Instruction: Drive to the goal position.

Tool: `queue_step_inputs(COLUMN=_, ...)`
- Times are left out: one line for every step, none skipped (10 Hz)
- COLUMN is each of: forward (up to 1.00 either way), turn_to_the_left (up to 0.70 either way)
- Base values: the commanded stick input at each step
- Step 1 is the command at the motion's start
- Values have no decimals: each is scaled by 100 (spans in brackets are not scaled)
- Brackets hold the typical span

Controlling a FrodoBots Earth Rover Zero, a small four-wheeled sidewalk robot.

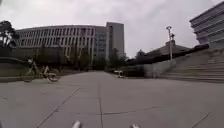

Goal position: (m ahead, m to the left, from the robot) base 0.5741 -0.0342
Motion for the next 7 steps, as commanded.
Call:
queue_step_inputs(forward=100, turn_to_the_left=0)
queue_step_inputs(forward=100, turn_to_the_left=0)
queue_step_inputs(forward=100, turn_to_the_left=-2)
queue_step_inputs(forward=100, turn_to_the_left=0)
queue_step_inputs(forward=100, turn_to_the_left=-2)
queue_step_inputs(forward=100, turn_to_the_left=-2)
queue_step_inputs(forward=100, turn_to_the_left=0)
